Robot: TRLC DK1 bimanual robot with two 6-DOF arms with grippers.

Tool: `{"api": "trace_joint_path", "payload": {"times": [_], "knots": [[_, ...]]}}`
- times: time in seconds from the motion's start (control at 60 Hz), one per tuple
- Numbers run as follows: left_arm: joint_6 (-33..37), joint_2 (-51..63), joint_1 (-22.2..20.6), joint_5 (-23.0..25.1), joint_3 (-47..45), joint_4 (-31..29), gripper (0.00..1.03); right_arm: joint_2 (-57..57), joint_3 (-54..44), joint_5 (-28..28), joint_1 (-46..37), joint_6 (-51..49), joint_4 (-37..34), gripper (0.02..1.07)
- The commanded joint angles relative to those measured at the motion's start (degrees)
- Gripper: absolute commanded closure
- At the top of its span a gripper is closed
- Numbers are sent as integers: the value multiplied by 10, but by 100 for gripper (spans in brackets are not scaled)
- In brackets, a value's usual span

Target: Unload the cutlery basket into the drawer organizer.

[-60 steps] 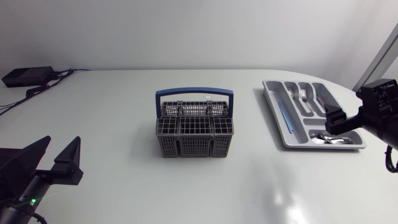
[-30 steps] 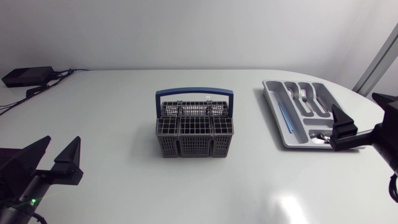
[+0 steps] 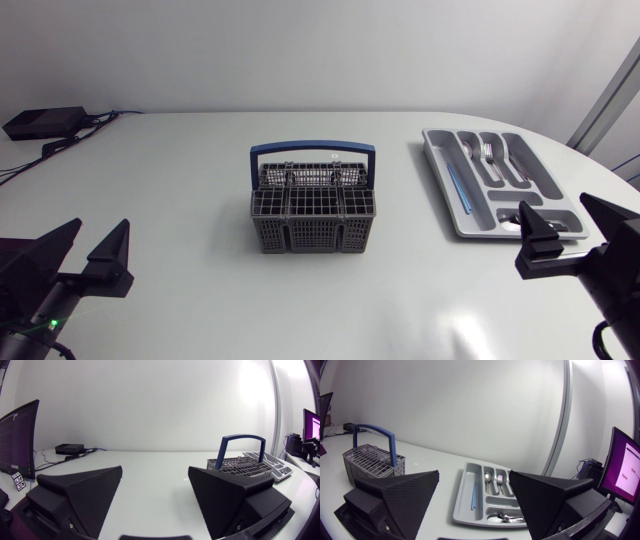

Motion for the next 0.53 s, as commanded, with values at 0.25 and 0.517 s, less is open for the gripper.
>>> {"api": "trace_joint_path", "payload": {"times": [0.25,0.517], "knots": [[2,-4,4,3,-14,10,11,-104,-83,7,20,104,-16,6],[2,-4,4,3,-14,10,11,-110,-88,7,21,110,-17,6]]}}
